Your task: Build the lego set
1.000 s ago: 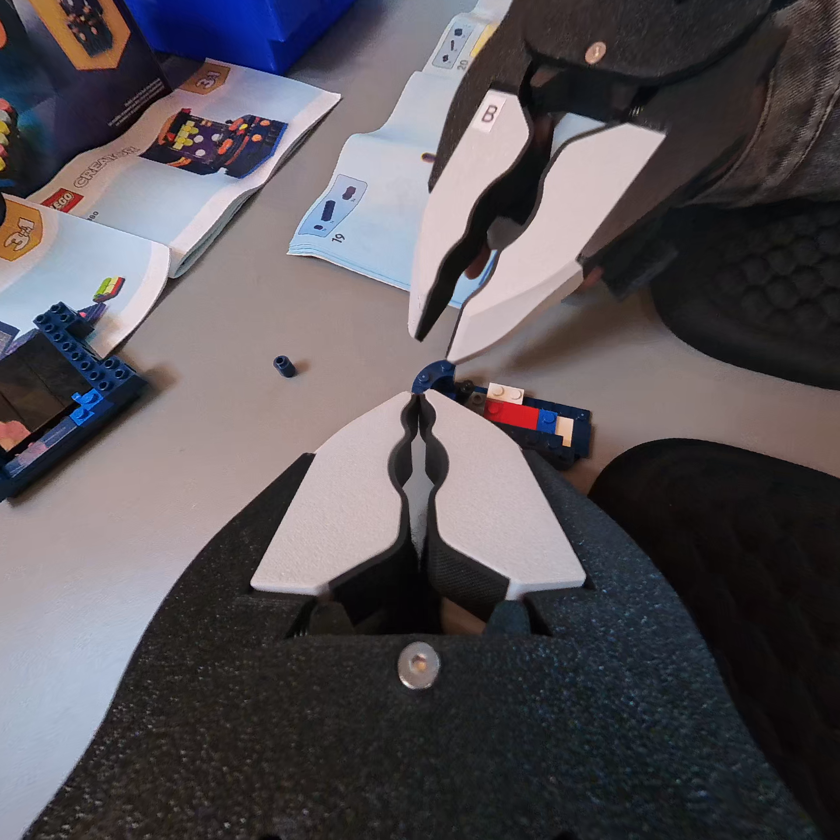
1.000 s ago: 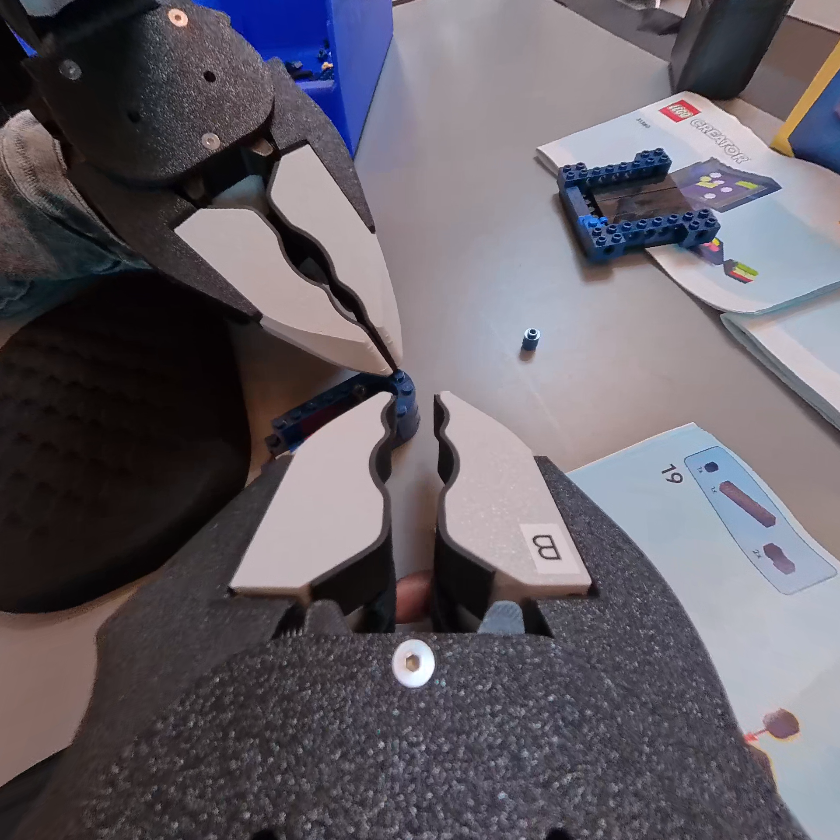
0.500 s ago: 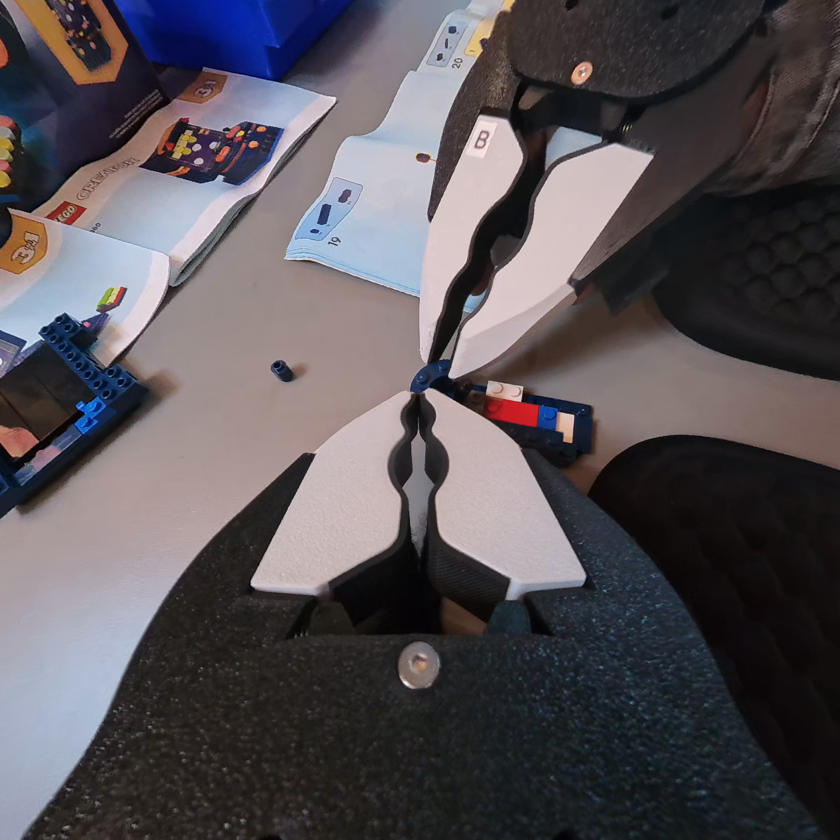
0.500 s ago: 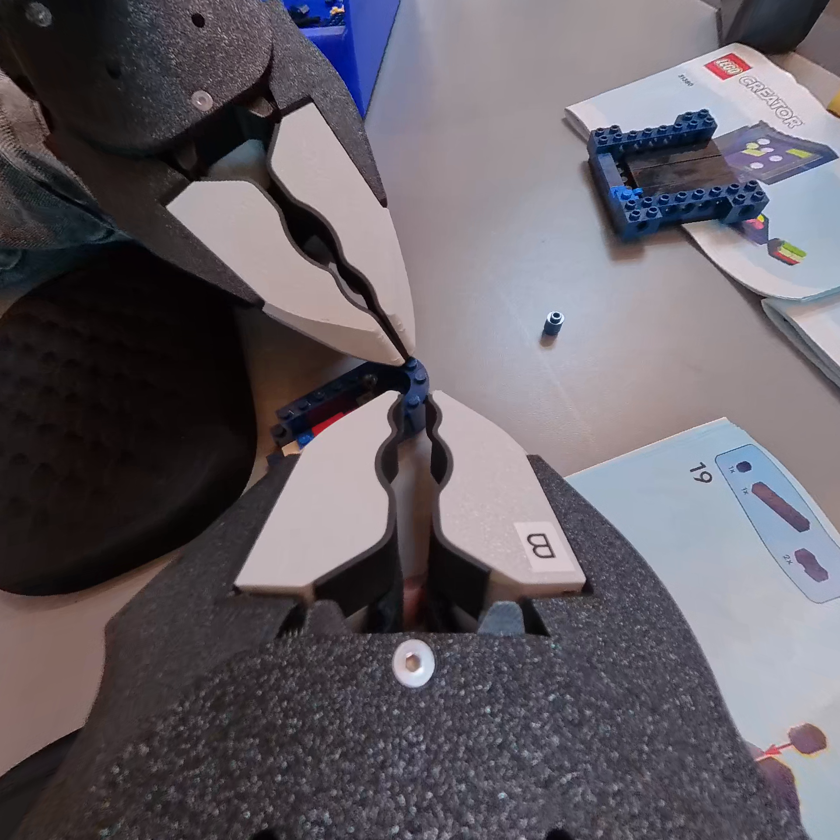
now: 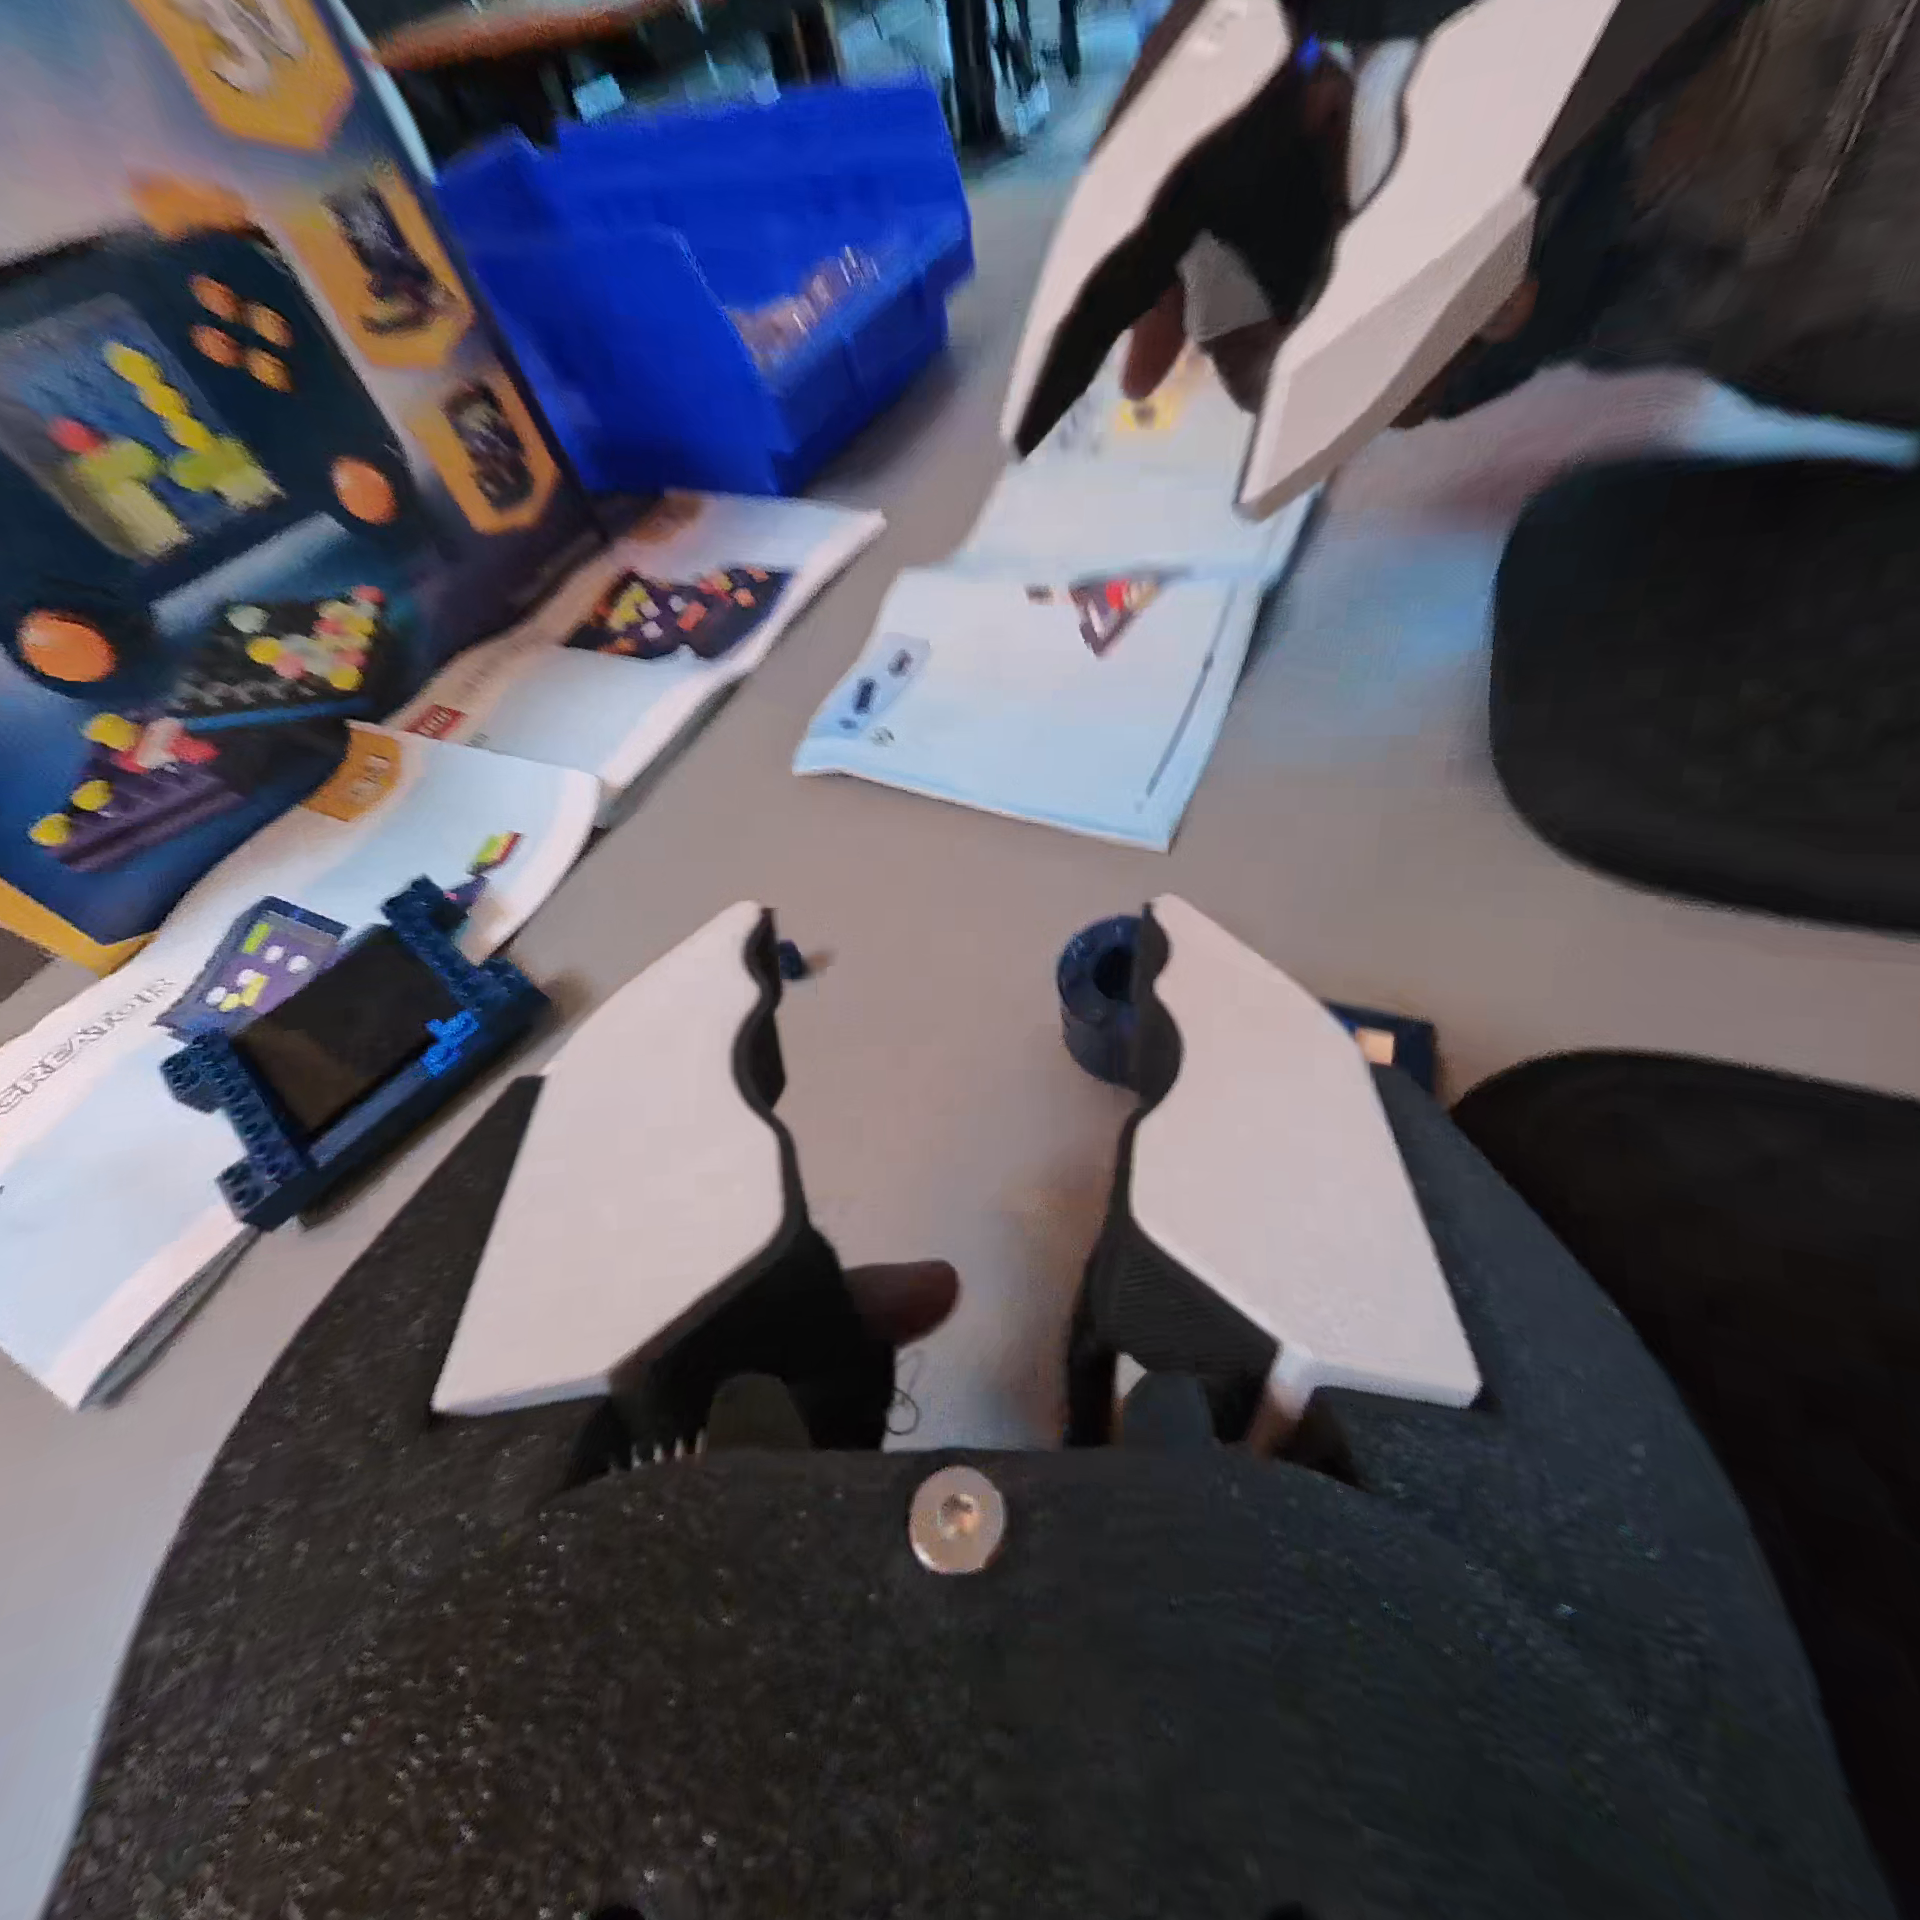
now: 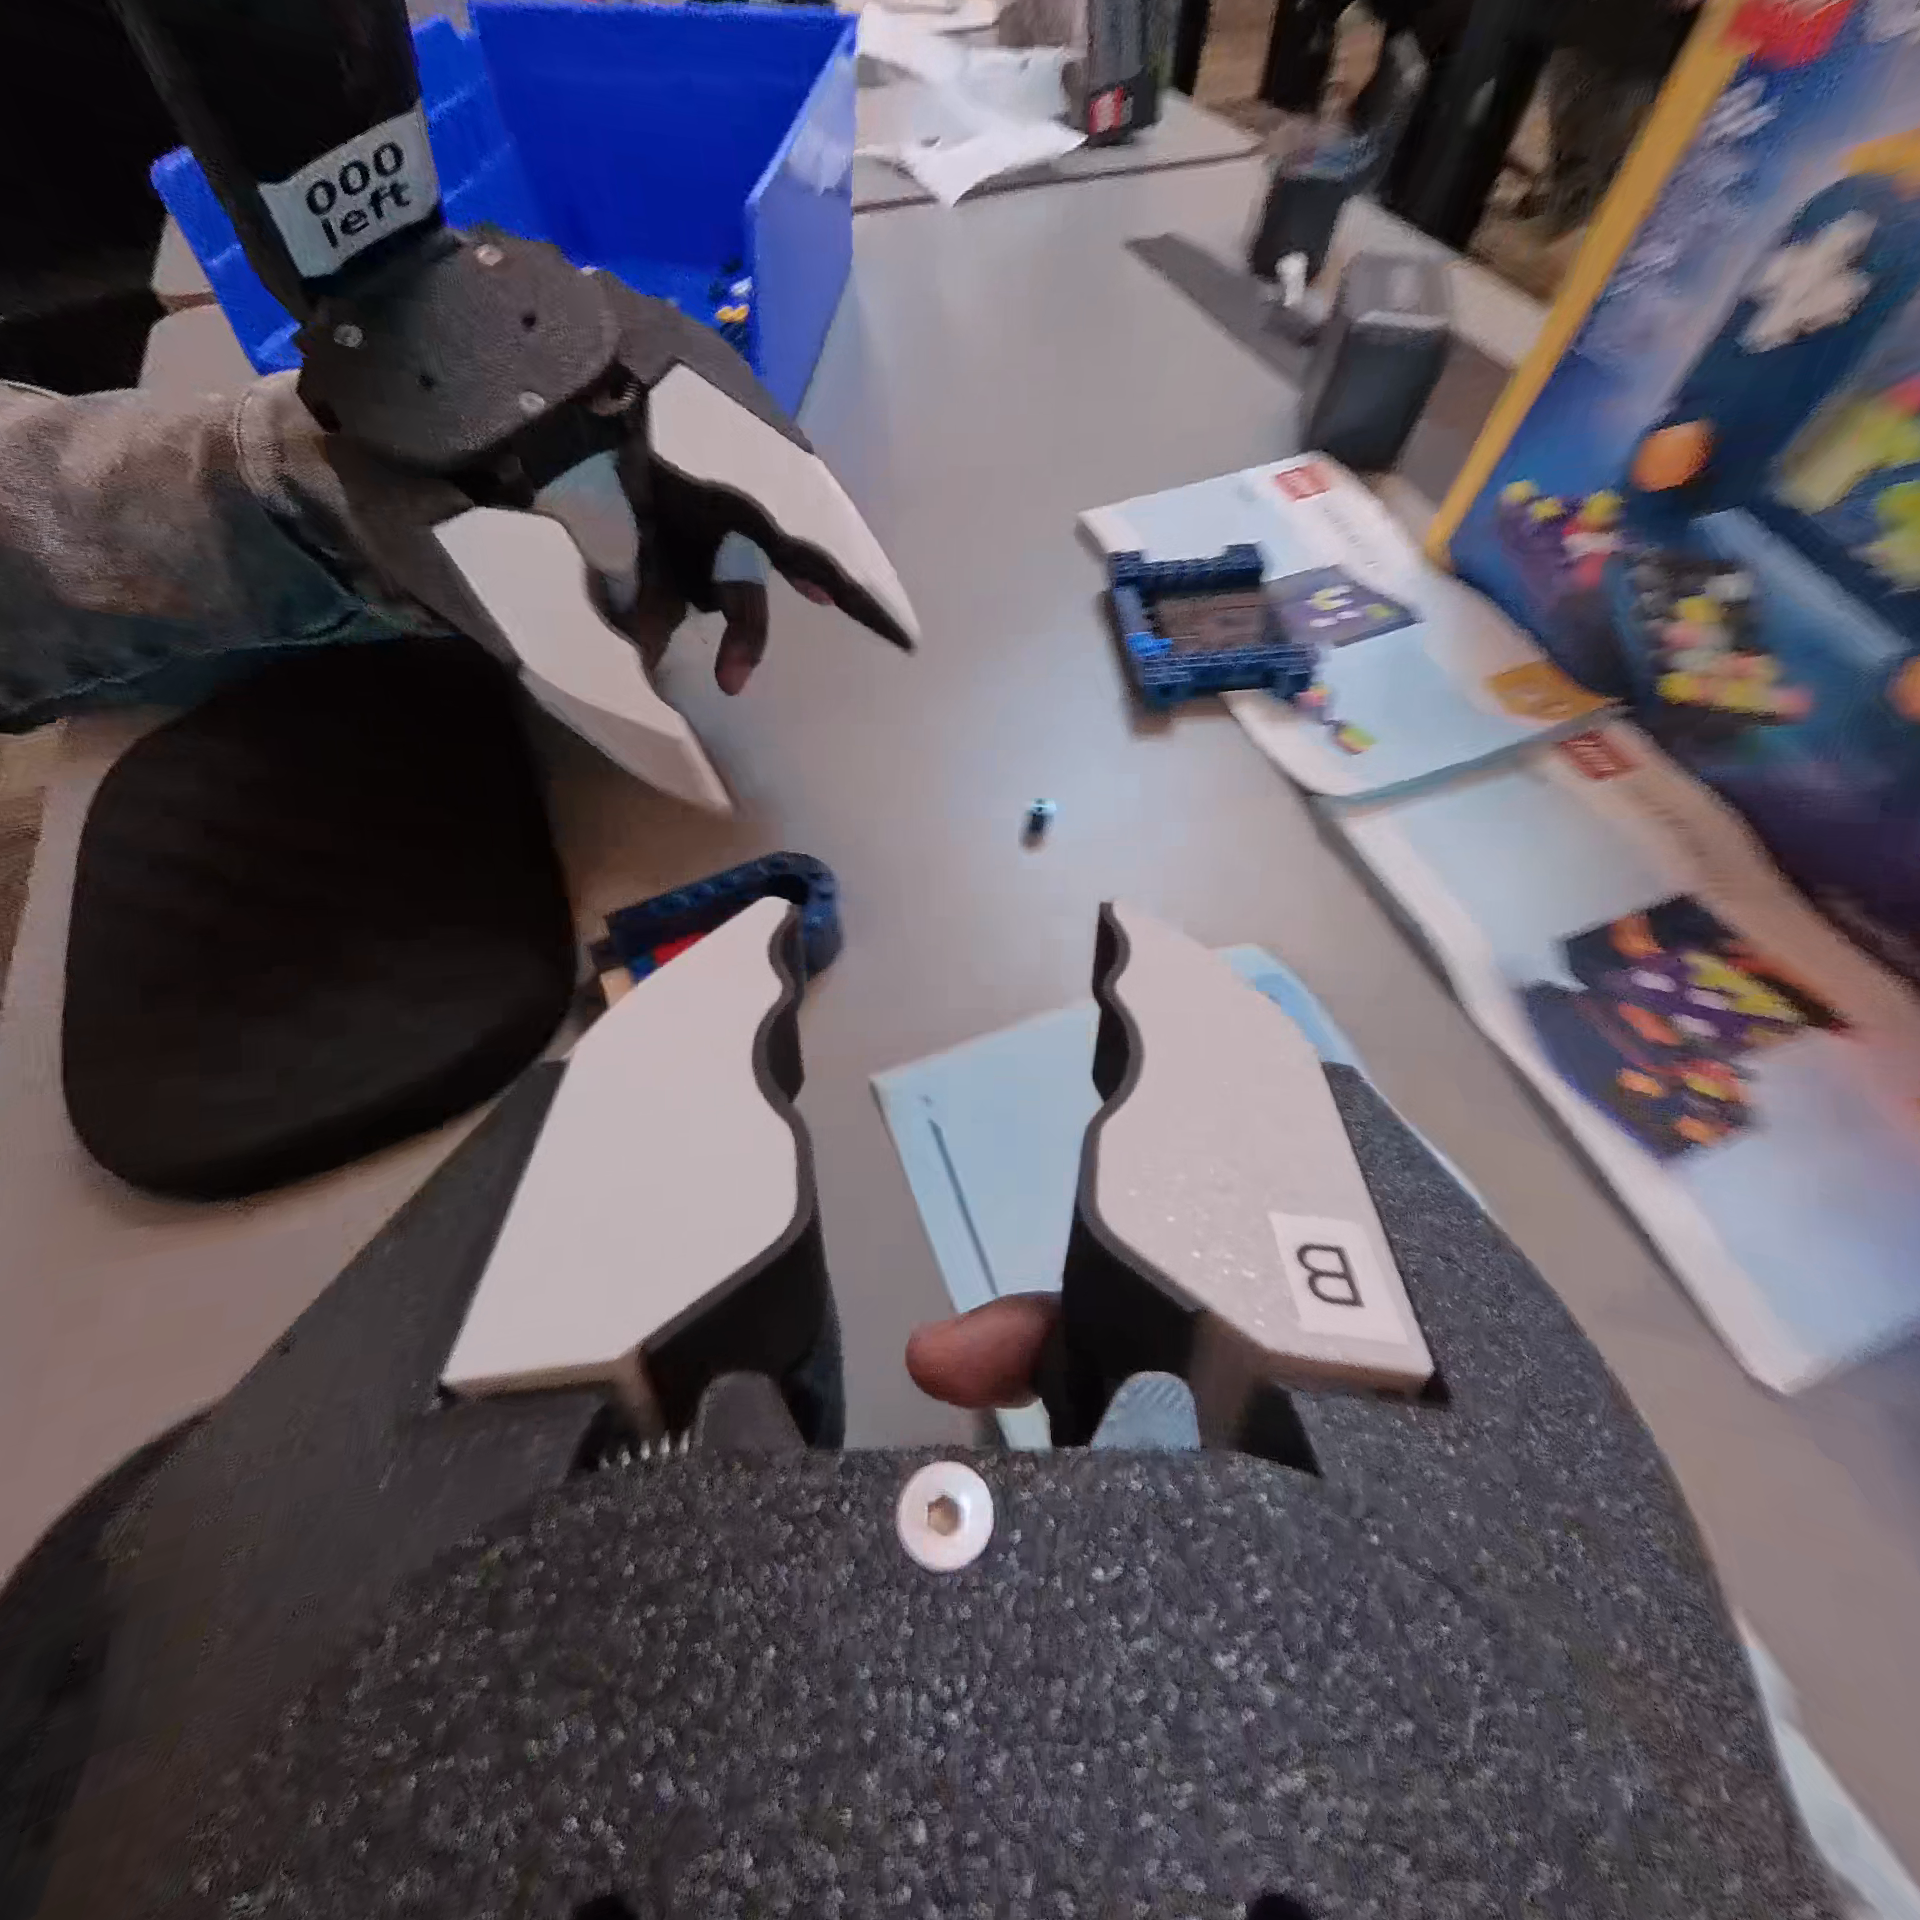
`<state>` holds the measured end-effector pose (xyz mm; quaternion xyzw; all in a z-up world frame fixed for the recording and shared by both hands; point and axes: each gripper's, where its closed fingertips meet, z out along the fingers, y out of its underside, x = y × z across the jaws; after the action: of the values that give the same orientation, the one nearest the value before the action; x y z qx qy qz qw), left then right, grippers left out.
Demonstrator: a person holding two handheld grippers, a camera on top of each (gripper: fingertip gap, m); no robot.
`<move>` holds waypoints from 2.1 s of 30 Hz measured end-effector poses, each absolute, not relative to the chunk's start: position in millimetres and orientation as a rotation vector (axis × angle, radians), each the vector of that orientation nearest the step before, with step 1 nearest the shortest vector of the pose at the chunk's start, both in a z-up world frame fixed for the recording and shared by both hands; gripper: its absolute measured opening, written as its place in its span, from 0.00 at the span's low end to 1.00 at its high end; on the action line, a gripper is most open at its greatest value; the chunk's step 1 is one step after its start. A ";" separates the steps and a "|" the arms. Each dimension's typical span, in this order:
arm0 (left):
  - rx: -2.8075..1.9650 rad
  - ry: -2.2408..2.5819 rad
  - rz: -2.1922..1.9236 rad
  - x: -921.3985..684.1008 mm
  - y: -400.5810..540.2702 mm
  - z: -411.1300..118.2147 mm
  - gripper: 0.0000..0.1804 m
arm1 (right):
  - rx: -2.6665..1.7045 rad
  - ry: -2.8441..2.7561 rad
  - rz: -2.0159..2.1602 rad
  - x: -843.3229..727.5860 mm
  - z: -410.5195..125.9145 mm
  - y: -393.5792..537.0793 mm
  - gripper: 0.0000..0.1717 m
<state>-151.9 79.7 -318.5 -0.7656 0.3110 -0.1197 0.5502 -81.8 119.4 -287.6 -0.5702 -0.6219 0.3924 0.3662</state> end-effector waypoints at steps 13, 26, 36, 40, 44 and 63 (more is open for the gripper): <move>-1.646 0.567 -0.471 -143.0 88.1 -287.2 0.63 | -1.736 -1.350 0.849 18.4 -333.8 192.6 0.08; -1.551 0.399 -0.327 -160.7 112.0 -275.5 0.51 | -1.852 -1.578 0.461 14.1 -381.1 176.6 0.00; -1.491 0.290 -0.419 -175.2 114.6 -272.0 0.50 | -1.906 -1.675 0.651 17.4 -380.9 149.5 0.00; -1.491 0.254 -0.460 -179.7 114.9 -272.0 0.48 | -1.900 -1.671 0.668 17.2 -380.8 149.4 0.00; -1.491 0.256 -0.464 -179.5 114.7 -272.1 0.47 | -1.886 -1.679 0.657 17.4 -380.7 149.3 0.00; -2.146 0.568 -0.248 -183.7 120.6 -354.7 0.22 | -1.861 -1.691 0.651 17.0 -380.8 149.5 0.00</move>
<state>-183.7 120.6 -354.7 -0.8634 0.2284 -0.0999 0.4385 17.0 149.5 -380.8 -0.6901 -0.6271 0.2415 0.2688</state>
